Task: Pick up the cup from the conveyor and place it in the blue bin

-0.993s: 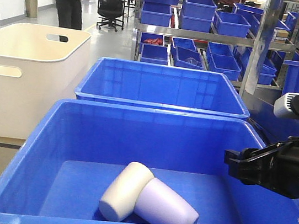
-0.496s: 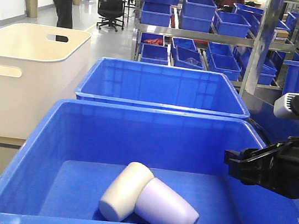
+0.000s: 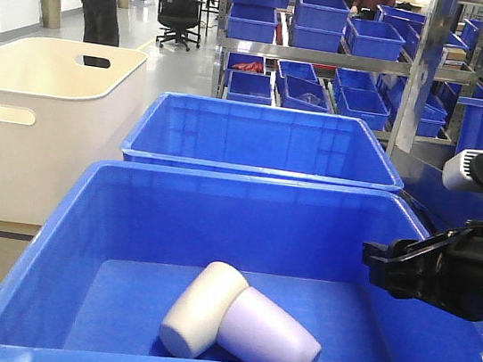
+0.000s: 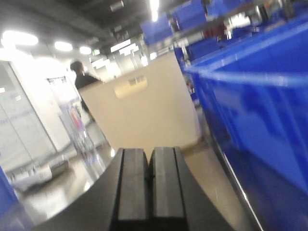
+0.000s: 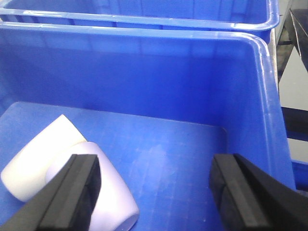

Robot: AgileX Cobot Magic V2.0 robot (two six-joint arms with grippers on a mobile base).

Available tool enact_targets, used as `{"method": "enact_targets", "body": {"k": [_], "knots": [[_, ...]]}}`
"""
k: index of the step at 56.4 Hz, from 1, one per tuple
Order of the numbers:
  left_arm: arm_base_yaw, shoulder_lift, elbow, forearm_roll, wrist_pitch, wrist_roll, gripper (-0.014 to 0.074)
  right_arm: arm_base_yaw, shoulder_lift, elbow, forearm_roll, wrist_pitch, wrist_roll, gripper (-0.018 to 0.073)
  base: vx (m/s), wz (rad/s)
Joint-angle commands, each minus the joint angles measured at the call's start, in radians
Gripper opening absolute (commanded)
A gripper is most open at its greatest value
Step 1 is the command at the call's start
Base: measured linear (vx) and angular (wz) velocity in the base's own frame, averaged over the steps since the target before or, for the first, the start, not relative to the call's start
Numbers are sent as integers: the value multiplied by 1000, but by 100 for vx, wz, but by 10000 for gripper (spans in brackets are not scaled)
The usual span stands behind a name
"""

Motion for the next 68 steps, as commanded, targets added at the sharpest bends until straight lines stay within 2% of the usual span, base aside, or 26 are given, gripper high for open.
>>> {"method": "enact_targets", "body": {"k": [1,5,8,14,18,36,46,68], "knots": [[7,-13,65,1,-70,-10,-7,-1,-20,-28,-4,-78,-3,539,0,0],[10,-12,147,5,-70,-10,-7,-1,-20,-28,-4,-78,-3,539,0,0],[10,-13,146,19,-70,-10,-7,-1,-20,-28,-4,-75,-3,539,0,0],[10,-13,146,150,-70,-10,-7,-1,-20,-28,-4,-76,-3,539,0,0],[10,-13,146,186,-70,-10,-7,-1,-20,-28,-4,-77,-3,539,0,0],[10,-13,146,181,-70,-10,-7,-1,-20,-28,-4,-77,-3,539,0,0],[10,-13,146,122,-70,-10,-7,-1,-20,-28,-4,-77,-3,539,0,0],[10,-12,132,103,-70,-10,-7,-1,-20,-28,-4,-74,-3,539,0,0]]}}
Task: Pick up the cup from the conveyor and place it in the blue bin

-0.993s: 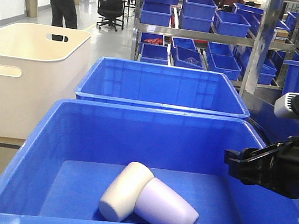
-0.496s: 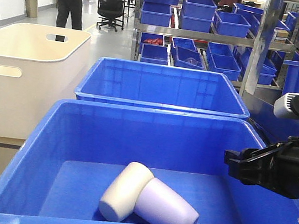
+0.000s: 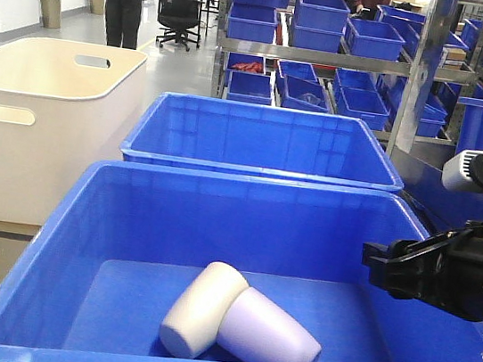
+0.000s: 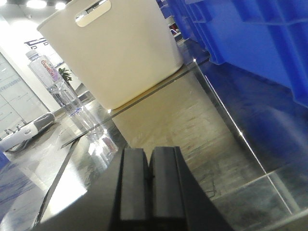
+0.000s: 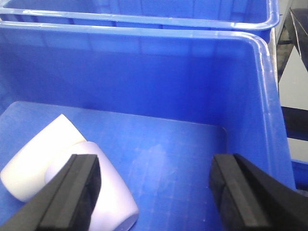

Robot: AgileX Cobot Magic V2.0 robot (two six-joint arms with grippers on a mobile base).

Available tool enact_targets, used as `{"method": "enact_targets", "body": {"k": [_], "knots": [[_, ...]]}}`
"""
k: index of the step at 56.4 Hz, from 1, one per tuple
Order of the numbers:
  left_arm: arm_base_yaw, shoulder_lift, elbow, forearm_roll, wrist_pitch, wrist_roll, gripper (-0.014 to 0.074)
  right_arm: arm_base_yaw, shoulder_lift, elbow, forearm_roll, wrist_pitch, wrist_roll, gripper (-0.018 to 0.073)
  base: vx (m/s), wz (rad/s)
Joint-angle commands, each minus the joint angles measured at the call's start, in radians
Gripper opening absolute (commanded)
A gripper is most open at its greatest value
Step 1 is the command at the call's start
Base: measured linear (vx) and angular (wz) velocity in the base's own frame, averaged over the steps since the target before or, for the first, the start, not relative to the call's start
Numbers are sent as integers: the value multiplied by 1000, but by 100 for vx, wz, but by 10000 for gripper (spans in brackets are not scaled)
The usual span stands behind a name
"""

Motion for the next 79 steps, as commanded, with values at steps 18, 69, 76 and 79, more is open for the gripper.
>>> {"method": "enact_targets", "body": {"k": [18,69,76,79], "knots": [[2,-12,-33,-11,-87,-10,-7,-1,-20,-28,-4,-75,-3,539,0,0],[2,-12,-35,-11,-87,-10,-7,-2,-87,-28,-84,-14,-3,490,0,0],[2,-12,-35,-11,-87,-10,-7,-2,-174,-28,-72,19,-7,449,0,0],[2,-12,-35,-11,-87,-10,-7,-2,-209,-28,-70,26,-8,423,0,0]]}}
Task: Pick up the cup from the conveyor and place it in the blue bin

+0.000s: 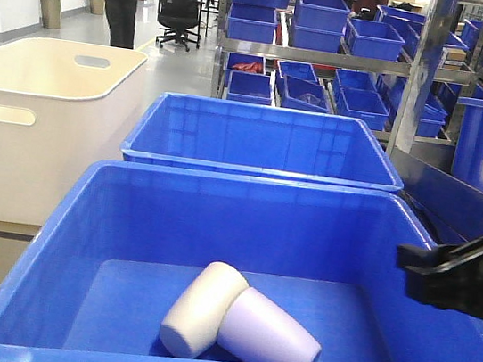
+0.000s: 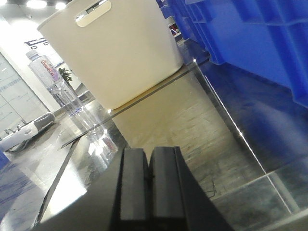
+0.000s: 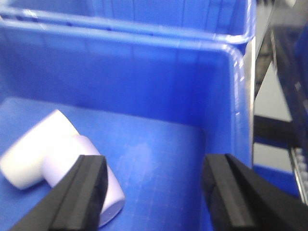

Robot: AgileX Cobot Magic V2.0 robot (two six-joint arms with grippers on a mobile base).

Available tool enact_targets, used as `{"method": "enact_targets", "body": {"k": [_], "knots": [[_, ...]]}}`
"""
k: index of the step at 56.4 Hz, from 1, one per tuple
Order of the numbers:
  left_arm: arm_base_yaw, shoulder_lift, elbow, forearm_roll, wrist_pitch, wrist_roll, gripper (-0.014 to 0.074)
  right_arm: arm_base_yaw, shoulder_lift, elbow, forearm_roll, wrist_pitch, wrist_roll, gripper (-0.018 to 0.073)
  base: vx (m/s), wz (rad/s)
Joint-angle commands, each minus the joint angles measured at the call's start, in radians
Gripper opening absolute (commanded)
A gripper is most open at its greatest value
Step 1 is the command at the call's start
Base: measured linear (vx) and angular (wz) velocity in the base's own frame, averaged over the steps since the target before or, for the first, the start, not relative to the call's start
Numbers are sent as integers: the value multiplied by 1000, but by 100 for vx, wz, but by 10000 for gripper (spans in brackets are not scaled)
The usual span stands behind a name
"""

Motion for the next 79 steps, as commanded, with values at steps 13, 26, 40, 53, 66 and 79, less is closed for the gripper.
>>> {"method": "enact_targets", "body": {"k": [13,26,40,53,66,79], "knots": [[2,-12,-35,-11,-87,-10,-7,-2,-235,-29,125,17,-8,281,0,0],[2,-12,-35,-11,-87,-10,-7,-2,-498,203,216,-24,-8,52,0,0],[2,-12,-35,-11,-87,-10,-7,-3,-842,552,15,-97,-10,-13,0,0],[2,-12,-35,-11,-87,-10,-7,-78,-1019,872,-73,-271,25,-12,0,0],[2,-12,-35,-11,-87,-10,-7,-233,-1076,1071,-60,-503,27,-12,0,0],[2,-12,-35,-11,-87,-10,-7,-273,-1076,1143,-62,-563,42,-10,0,0]]}}
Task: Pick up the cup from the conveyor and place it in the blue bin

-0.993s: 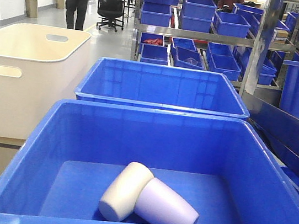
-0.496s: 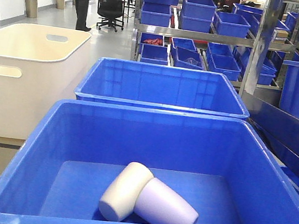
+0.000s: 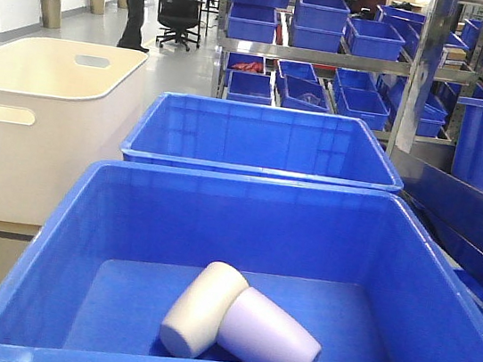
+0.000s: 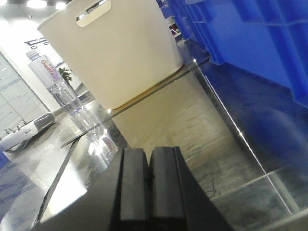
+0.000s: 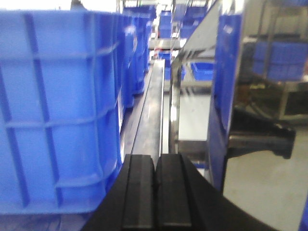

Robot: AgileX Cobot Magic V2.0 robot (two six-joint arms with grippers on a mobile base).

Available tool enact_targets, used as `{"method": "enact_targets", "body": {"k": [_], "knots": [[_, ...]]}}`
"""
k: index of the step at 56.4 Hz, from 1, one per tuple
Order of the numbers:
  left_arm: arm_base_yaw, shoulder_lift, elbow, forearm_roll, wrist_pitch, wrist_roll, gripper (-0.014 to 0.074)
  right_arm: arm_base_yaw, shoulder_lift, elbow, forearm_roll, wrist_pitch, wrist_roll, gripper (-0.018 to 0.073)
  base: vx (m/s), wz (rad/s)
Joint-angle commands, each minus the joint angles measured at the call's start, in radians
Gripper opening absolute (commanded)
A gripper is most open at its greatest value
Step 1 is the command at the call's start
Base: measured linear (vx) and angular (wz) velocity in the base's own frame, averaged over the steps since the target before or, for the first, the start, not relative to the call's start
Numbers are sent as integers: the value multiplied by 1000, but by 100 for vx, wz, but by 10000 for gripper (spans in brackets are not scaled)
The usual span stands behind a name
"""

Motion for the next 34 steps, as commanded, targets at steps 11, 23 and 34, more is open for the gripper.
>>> {"method": "enact_targets", "body": {"k": [11,23,34], "knots": [[2,-12,-35,-11,-87,-10,-7,-8,-12,20,-5,-90,2,-9,0,0],[2,-12,-35,-11,-87,-10,-7,-8,-12,20,-5,-90,2,-9,0,0],[2,-12,-35,-11,-87,-10,-7,-5,-12,20,-5,-90,2,-9,0,0]]}}
